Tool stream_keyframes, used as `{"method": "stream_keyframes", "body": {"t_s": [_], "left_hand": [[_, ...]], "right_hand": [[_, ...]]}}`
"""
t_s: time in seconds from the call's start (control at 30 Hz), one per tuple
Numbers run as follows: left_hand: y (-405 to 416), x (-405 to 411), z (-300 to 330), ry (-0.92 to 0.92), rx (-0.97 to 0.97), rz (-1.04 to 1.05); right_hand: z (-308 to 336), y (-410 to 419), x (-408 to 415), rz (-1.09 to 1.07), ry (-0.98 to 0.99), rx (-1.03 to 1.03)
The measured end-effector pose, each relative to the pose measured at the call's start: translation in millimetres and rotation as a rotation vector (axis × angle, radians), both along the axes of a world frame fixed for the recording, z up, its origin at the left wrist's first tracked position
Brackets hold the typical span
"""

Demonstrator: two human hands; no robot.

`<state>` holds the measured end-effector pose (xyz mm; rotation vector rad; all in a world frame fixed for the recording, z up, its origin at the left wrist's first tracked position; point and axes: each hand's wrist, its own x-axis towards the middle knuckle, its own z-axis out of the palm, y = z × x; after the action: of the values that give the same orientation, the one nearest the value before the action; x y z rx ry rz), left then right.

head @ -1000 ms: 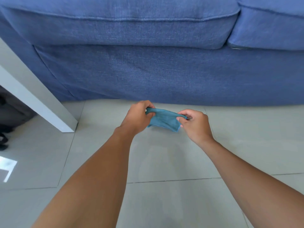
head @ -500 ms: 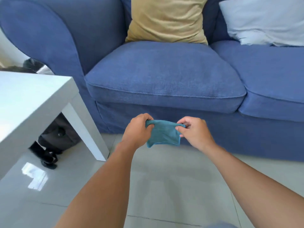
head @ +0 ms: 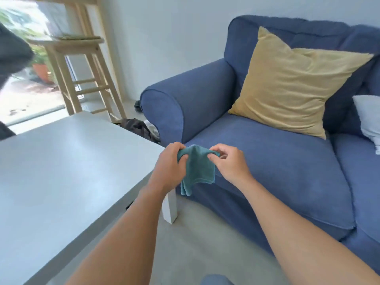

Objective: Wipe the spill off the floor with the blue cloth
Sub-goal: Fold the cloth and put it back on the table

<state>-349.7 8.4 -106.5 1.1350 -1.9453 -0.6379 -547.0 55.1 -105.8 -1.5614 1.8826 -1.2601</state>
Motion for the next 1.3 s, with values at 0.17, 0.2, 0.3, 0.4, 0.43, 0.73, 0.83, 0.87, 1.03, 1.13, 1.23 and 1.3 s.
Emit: {"method": "stream_keyframes", "body": {"t_s": [0.17,0.2,0.3,0.4,0.43,0.73,0.83,0.87,1.03,1.13,1.23,1.3], "left_hand": [[4.1,89.5,60.3,0.087,-0.053,0.192],[6.5,107.7,68.2,0.102,-0.050,0.233],[19.8,163.7,78.2,0.193,0.032,0.392],[39.8,221.5,70.0,0.232,0.176,0.546],[46.5,240.5,65.2,0.237,0.224,0.589],[55.5,334.1,26.1,0.351,0.423,0.810],[41.2,344.0,11.1,0.176,0.418,0.835],[37.9,345.8,6.4,0.098,0.397,0.852],[23.8,346.7,-7.0,-0.159,0.274,0.889],[21.6,344.5,-4.6,-0.374,0.252,0.898],[21.5,346.5,-3.0,-0.453,0.261,0.885],[22.6,348.7,0.2,-0.513,0.216,0.874]], "right_hand": [[45.4,-41.3,78.6,0.192,-0.201,-0.099],[50.9,-48.0,96.7,0.246,-0.217,-0.110],[58.5,-65.0,158.1,0.409,-0.244,-0.044],[51.6,-72.3,222.3,0.559,-0.201,0.109],[47.6,-74.0,242.1,0.592,-0.182,0.147],[16.9,-105.4,360.5,0.634,0.026,0.223],[4.5,-119.9,370.1,0.605,0.052,0.222],[1.3,-124.3,372.0,0.603,0.077,0.220],[-9.3,-137.3,382.7,0.625,0.248,0.137],[-11.4,-137.6,386.5,0.604,0.328,0.078],[-12.3,-137.8,384.8,0.604,0.377,0.080],[-11.8,-136.5,380.4,0.603,0.420,0.085]]}}
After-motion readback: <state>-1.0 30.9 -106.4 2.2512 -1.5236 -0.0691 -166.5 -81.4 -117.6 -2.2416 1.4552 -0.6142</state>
